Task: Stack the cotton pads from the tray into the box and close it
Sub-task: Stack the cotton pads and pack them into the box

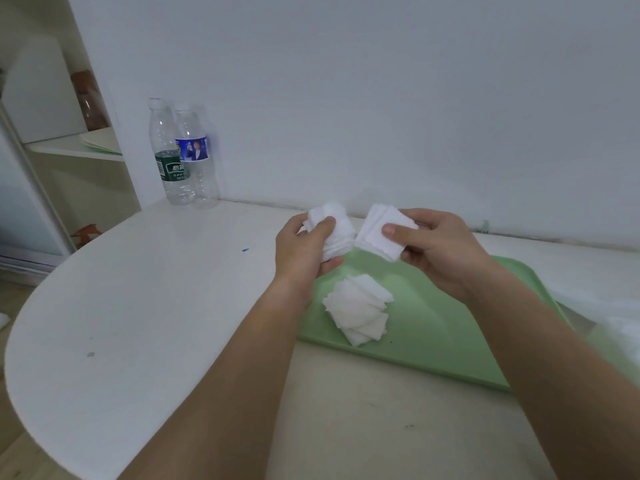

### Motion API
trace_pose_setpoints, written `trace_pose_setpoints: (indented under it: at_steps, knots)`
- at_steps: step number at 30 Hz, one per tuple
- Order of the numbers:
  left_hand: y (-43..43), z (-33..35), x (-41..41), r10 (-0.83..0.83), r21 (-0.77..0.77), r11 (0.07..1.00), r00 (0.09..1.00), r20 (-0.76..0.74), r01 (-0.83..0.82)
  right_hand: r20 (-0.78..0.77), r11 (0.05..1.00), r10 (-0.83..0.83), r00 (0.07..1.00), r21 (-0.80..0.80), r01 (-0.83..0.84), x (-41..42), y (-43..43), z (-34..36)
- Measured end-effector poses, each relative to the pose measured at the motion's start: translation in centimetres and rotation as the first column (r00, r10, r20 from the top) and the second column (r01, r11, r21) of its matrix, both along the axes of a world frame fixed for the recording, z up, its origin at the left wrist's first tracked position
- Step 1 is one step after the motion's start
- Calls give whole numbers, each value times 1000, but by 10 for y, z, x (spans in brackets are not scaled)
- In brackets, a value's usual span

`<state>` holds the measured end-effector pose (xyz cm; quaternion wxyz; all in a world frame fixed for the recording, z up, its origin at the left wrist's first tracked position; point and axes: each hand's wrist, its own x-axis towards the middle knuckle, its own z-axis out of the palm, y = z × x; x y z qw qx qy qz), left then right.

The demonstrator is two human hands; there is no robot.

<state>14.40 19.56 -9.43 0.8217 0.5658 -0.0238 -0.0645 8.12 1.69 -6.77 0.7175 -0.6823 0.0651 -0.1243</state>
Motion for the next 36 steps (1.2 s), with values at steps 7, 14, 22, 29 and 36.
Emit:
trace_pose_setpoints:
  at_steps: [7,14,22,29,36]
  knots:
    - [-16,7,-22,-226,175,964,966,126,202,17,992,100,995,-75,-98,-27,-14,12]
    - [-23,2,-26,-282,282,932,943,175,226,-37,936,79,996,-342,-87,-33,-23,18]
    - [-29,-6,-27,-282,459,879,915,288,126,-62,884,106,992,-451,-123,-38,-23,25]
    - [-29,-6,-29,-288,437,888,912,293,141,-95,867,-32,995,-498,-20,-33,-31,16]
    - [-32,-5,-31,-309,399,896,919,244,195,-137,894,-60,989,-448,-8,-32,-30,12]
